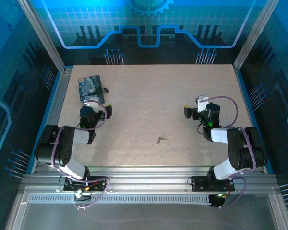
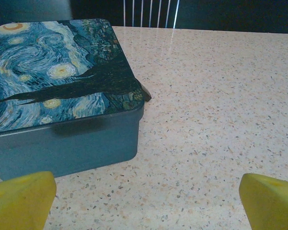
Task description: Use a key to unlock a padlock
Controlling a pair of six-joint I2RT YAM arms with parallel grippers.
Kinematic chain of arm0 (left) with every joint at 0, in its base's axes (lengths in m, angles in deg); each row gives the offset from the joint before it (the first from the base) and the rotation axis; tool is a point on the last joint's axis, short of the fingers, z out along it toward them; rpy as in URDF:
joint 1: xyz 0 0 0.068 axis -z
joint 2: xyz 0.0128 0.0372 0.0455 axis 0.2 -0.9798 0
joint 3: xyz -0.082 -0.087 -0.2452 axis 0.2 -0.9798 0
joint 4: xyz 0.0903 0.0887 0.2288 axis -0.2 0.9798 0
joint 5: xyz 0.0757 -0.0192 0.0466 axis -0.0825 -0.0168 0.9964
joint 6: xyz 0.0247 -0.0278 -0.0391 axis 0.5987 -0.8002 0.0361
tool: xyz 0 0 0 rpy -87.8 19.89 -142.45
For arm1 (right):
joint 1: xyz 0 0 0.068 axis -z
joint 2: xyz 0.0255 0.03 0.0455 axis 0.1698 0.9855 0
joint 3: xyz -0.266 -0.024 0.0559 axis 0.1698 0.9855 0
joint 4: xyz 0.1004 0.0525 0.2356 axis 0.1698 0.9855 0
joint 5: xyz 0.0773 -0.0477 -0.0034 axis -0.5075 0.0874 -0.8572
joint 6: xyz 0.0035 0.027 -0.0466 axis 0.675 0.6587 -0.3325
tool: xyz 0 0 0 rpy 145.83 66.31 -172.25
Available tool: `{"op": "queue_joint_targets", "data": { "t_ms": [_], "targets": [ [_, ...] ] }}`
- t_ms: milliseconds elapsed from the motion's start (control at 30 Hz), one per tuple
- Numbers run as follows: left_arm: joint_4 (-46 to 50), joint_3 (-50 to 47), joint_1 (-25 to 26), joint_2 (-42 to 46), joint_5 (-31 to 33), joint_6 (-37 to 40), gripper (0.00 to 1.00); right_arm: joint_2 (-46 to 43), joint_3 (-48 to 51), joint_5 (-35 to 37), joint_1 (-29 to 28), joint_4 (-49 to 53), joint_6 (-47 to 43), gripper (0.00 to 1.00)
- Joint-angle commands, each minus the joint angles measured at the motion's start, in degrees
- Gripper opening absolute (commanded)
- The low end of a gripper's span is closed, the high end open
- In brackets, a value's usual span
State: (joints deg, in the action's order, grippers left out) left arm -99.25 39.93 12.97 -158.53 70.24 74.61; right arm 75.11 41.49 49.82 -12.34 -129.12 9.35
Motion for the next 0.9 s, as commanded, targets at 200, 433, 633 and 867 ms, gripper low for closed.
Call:
{"op": "queue_joint_targets", "data": {
  "t_ms": [200,433,633,867],
  "targets": [
    [0.4,-0.7,-1.0,1.4,-1.9,0.4,0.99,-1.2,0.7,0.9,-0.2,0.8,0.8,1.00],
    [0.6,-0.7,-1.1,1.4,-2.1,0.3,0.99,-1.2,0.7,0.9,-0.2,0.8,0.8,1.00],
    [16.5,4.7,-1.5,8.6,0.7,-1.2,0.99,-1.2,0.7,0.6,0.0,0.8,0.8,1.00],
    [43.2,22.8,-1.5,11.1,9.4,-8.8,0.99,-6.5,-8.3,-1.6,0.2,20.8,1.0,0.97]
  ]
}}
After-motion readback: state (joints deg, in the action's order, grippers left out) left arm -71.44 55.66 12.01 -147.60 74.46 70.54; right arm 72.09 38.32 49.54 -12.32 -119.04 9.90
